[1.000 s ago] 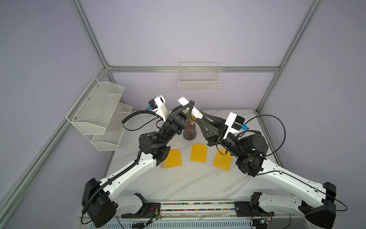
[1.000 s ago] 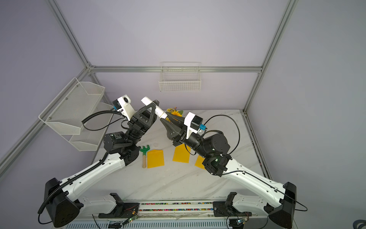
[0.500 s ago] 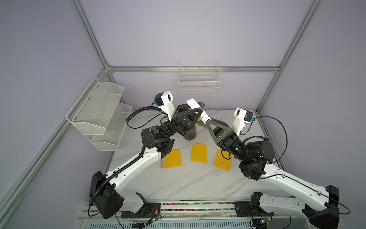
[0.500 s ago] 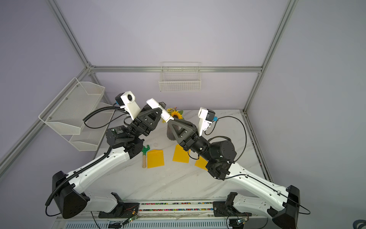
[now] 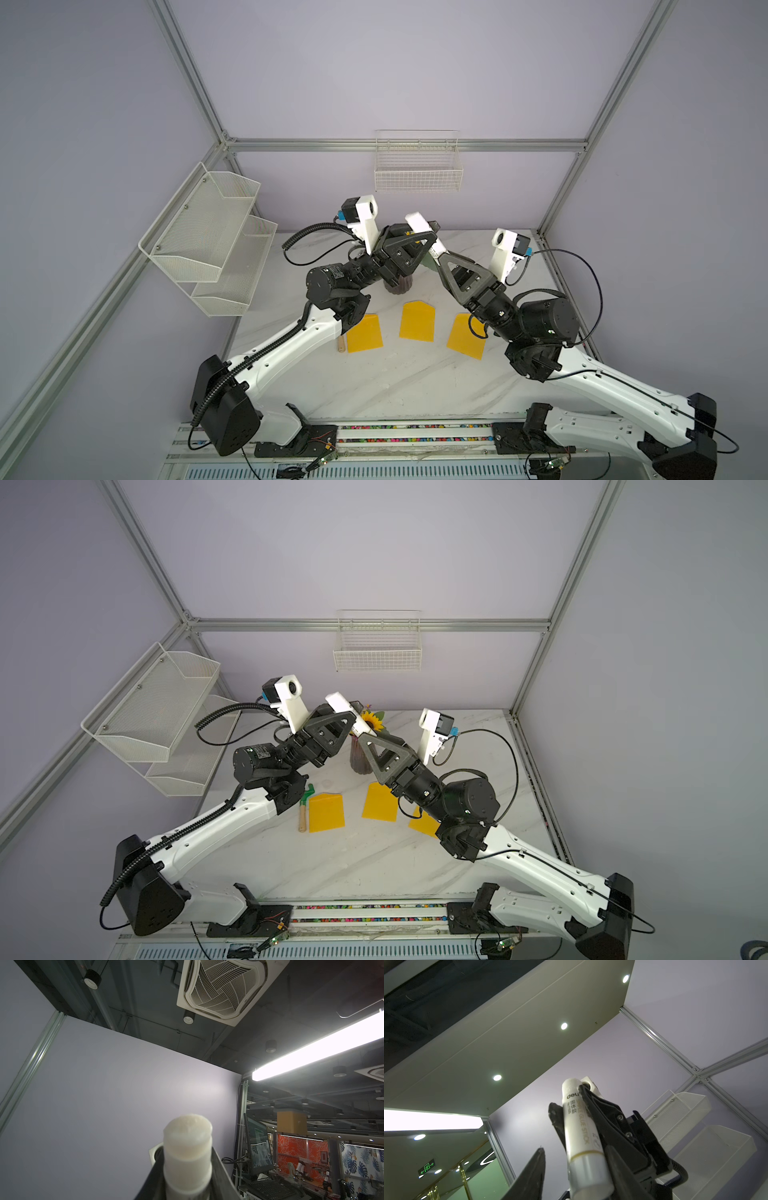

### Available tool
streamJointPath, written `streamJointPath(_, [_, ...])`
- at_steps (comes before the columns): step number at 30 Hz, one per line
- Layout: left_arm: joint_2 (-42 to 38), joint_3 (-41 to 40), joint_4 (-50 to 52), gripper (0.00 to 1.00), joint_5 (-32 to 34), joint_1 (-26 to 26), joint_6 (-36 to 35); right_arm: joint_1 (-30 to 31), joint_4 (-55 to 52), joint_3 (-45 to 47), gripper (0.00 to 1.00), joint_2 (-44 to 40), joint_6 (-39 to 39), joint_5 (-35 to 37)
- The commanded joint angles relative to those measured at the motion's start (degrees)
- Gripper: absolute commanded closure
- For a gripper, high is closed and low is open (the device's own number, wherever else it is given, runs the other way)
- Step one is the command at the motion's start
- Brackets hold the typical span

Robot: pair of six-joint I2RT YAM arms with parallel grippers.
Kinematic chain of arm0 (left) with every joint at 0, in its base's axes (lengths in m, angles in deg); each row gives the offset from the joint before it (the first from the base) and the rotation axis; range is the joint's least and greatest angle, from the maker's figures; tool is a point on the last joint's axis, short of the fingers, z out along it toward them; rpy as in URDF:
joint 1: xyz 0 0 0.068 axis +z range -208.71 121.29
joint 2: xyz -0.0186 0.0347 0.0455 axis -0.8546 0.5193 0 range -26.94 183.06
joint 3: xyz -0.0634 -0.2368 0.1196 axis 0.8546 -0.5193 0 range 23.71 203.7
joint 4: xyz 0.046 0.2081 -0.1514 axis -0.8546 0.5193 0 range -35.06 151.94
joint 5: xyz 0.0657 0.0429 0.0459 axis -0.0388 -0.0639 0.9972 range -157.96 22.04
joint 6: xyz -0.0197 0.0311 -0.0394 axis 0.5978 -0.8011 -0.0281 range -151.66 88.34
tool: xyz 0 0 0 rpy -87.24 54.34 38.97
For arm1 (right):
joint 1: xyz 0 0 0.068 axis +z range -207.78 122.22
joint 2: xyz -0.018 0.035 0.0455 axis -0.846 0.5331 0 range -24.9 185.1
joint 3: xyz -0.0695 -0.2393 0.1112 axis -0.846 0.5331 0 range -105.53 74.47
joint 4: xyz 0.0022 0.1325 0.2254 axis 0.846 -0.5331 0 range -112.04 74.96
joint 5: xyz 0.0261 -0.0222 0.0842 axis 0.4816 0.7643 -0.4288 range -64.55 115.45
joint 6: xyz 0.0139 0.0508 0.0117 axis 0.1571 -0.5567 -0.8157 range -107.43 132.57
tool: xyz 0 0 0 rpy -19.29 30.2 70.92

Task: Seal the envelope with a glue stick
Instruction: Unscrew the glue stick.

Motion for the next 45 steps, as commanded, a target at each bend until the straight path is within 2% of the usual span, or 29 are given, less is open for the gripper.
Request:
streamJointPath(1, [-2.3,-1.5,2.4,1.00,6.6,0.4,1.2,0.4,-5.9,-2.8,0.49,-2.5,13.8,3.4])
streamJointPath(9, [-7.1,-5.2,11.2,1.00,15.3,0.3,4.2,0.4,-8.7,-6.8,0.49,-1.5,38.7,8.8])
streamJointPath(15, [-9.1,-7.5,16.4,1.00,20.3,0.4,8.2,0.5,-6.3,-7.7,0.50,1.2,59.9,4.2])
streamJointPath(20, [-9.5,-8.0,17.5,1.00,21.6,0.3,9.4,0.5,-10.2,-9.9,0.50,3.6,69.0,3.8])
streamJointPath(26, [-10.2,-7.9,19.1,1.00,22.5,0.4,9.3,0.5,-11.1,-9.3,0.45,4.9,72.2,6.8])
streamJointPath(45, [-10.9,-7.9,18.8,1.00,22.9,0.3,10.5,0.4,-13.8,-7.8,0.51,7.6,72.5,12.2])
